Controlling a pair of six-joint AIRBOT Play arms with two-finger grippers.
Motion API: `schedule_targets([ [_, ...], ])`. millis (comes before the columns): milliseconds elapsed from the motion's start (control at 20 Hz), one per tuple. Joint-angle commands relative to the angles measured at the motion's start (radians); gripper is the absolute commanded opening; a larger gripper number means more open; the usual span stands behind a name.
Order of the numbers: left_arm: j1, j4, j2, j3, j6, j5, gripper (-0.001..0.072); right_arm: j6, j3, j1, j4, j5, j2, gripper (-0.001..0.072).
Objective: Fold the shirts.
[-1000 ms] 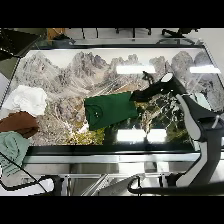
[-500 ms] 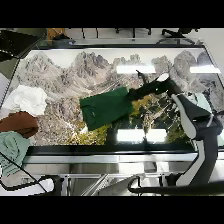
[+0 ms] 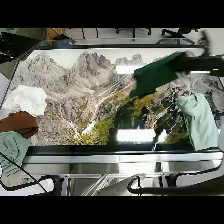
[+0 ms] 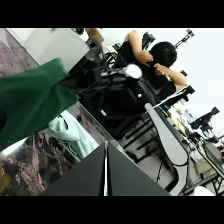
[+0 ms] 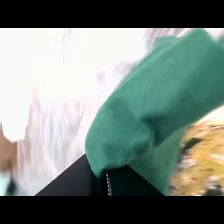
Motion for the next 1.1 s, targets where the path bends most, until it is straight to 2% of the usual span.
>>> schedule_targets([
  [0, 0.001, 0.0, 0.001, 0.0, 0.0, -0.056, 0.0013, 0.134, 0.003, -0.193, -0.078, 0.054, 0.091, 0.0018],
  [350, 0.001, 0.0, 0.001, 0.0, 0.019, -0.069, 0.0013, 0.376, 0.001, -0.422, -0.541, 0.253, 0.206, 0.0018],
  [550, 0.001, 0.0, 0.001, 0.0, 0.045, -0.069, 0.0013, 0.433, -0.013, -0.465, -0.768, 0.336, 0.274, 0.0018],
  [650, 0.001, 0.0, 0.0, 0.0, 0.055, -0.069, 0.0013, 0.444, -0.056, -0.485, -0.83, 0.381, 0.29, 0.0018],
  [800, 0.001, 0.001, 0.0, 0.0, 0.063, -0.07, 0.0014, 0.49, -0.238, -0.513, -0.881, 0.351, 0.348, 0.0018],
  [1050, 0.001, 0.001, -0.001, 0.0, 0.063, -0.073, 0.0013, 0.526, -0.616, -0.538, -0.948, 0.216, 0.447, 0.0019],
])
